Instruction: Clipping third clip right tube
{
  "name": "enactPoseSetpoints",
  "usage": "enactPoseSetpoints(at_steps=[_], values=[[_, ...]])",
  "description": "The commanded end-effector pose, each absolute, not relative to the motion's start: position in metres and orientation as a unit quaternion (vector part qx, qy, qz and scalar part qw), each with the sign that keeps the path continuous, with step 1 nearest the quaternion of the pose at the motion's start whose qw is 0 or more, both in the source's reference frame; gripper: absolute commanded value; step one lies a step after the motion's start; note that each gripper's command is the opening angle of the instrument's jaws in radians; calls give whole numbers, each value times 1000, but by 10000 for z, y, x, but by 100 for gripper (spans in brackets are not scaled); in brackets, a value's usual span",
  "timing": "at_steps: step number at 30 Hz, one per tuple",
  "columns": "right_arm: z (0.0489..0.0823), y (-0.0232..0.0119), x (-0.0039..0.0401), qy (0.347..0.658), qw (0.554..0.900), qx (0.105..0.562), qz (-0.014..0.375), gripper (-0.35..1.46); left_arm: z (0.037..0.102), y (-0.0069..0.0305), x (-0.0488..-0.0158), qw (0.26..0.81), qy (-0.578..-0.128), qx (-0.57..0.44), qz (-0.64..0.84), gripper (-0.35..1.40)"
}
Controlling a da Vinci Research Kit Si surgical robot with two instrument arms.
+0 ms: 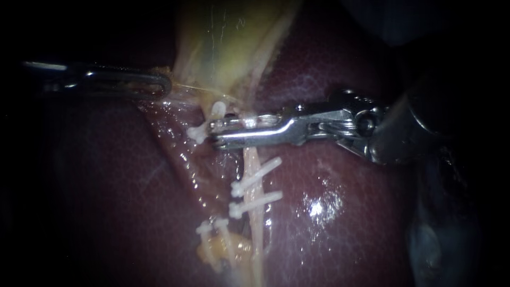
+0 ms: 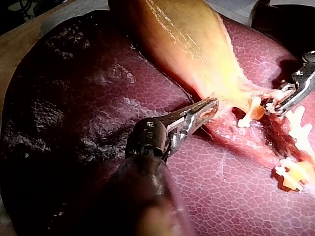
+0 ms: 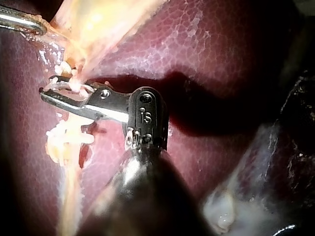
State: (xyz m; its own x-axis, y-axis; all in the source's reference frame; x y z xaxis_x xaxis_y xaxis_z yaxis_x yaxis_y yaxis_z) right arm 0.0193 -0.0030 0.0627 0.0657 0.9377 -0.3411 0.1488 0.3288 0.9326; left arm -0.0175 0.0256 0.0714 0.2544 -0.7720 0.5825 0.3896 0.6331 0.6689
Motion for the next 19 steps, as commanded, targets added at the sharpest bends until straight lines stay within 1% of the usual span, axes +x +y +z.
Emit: enactPoseSetpoints(at_steps=[1,2,5,9,19], values=[[627,-29,193,583,564,466,352,-32,714,256,-175,766,-479,200,-379,-35],[627,-29,192,580,563,470,355,-35,714,256,-175,766,-479,200,-379,-35],[627,-29,192,567,559,482,365,-35,714,256,-175,766,-479,200,-379,-35],[626,-33,193,566,561,490,353,-35,714,256,-175,766,-479,200,-379,-35],[627,-33,192,567,561,490,353,-35,714,256,-175,766,-479,200,-379,-35]])
